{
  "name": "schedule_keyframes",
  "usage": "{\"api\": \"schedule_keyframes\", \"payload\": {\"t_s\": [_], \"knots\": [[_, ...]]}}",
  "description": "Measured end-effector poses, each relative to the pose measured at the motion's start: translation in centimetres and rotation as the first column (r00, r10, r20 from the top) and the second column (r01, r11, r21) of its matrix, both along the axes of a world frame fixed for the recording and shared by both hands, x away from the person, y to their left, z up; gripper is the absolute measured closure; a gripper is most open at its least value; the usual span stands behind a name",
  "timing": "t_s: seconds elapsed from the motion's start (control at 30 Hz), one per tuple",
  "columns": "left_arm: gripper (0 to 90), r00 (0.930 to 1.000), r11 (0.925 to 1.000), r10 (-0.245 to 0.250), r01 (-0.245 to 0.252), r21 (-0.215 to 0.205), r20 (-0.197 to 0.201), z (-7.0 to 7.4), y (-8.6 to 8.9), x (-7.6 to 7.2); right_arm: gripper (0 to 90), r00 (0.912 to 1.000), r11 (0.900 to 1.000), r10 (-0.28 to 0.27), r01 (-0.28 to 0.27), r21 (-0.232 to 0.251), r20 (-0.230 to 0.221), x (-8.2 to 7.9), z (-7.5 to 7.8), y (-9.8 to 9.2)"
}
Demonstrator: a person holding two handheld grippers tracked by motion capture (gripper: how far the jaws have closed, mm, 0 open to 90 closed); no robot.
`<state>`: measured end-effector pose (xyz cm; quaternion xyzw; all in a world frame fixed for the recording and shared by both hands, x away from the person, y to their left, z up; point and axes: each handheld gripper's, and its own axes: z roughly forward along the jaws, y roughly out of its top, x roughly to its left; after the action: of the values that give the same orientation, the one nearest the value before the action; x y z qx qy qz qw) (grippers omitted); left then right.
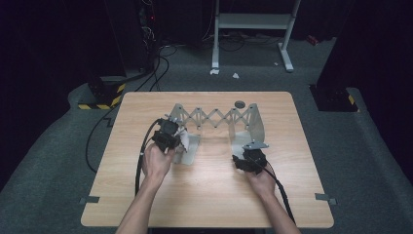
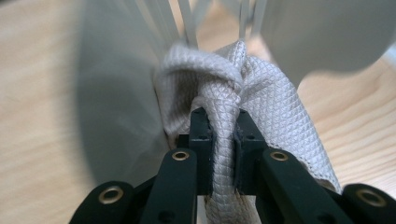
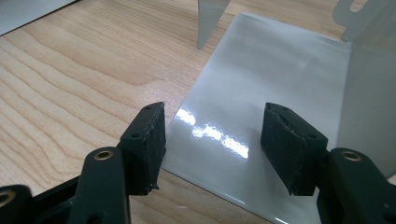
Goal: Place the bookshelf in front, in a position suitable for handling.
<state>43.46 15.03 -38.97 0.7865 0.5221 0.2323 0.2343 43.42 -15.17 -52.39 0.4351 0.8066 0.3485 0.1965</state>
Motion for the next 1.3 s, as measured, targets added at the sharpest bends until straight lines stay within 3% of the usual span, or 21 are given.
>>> {"api": "schedule_keyframes", "payload": {"t_s": [0.17, 0.3, 0.4, 0.6, 0.77, 0.9, 1.03, 1.17, 1.3], "knots": [[80.8, 0.9980, 1.0000, 0.002, -0.002, 0.002, 0.063, 2.8, 0.0, 0.2, 40.6, 1.0000, 1.000, 0.000, 0.000, 0.000, 0.000, 0.0, 0.0, 0.0], [80.8, 0.9969, 0.9997, 0.010, -0.008, -0.025, 0.078, 3.3, 0.2, 0.4, 40.6, 1.0000, 1.000, 0.000, 0.000, 0.000, 0.000, 0.0, 0.0, 0.0], [80.7, 0.9993, 0.9999, 0.009, -0.009, -0.012, 0.037, 2.1, 0.1, 0.9, 40.6, 1.0000, 1.000, 0.000, 0.000, 0.000, 0.000, 0.0, 0.0, 0.0], [80.5, 0.9980, 0.9998, 0.015, -0.015, 0.015, -0.061, -2.3, -0.2, 2.0, 40.6, 1.0000, 1.000, -0.001, 0.001, 0.001, -0.002, 0.0, 0.0, 0.0], [80.4, 0.9972, 0.9997, 0.020, -0.019, 0.016, -0.072, -3.5, -0.5, 2.7, 40.6, 1.0000, 1.000, -0.001, 0.001, 0.001, -0.002, 0.0, 0.0, 0.0], [80.3, 0.9973, 0.9989, 0.046, -0.046, -0.003, -0.057, -2.4, -0.7, 3.4, 40.6, 1.0000, 1.000, -0.001, 0.001, 0.000, -0.001, 0.0, 0.0, 0.0], [80.4, 0.9960, 0.9961, 0.081, -0.082, -0.031, -0.037, -0.2, -1.1, 4.5, 40.6, 1.0000, 1.000, -0.001, 0.001, 0.000, -0.002, 0.0, 0.0, 0.0], [80.3, 0.9971, 0.9963, 0.076, -0.076, -0.040, -0.009, 1.9, -2.0, 5.7, 40.6, 1.0000, 1.000, -0.001, 0.001, 0.000, -0.002, 0.0, 0.0, 0.0], [80.1, 0.9971, 0.9962, 0.076, -0.076, -0.043, 0.002, 2.6, -2.6, 6.8, 40.6, 1.0000, 1.000, -0.001, 0.001, 0.001, -0.002, 0.0, 0.0, 0.0]]}}
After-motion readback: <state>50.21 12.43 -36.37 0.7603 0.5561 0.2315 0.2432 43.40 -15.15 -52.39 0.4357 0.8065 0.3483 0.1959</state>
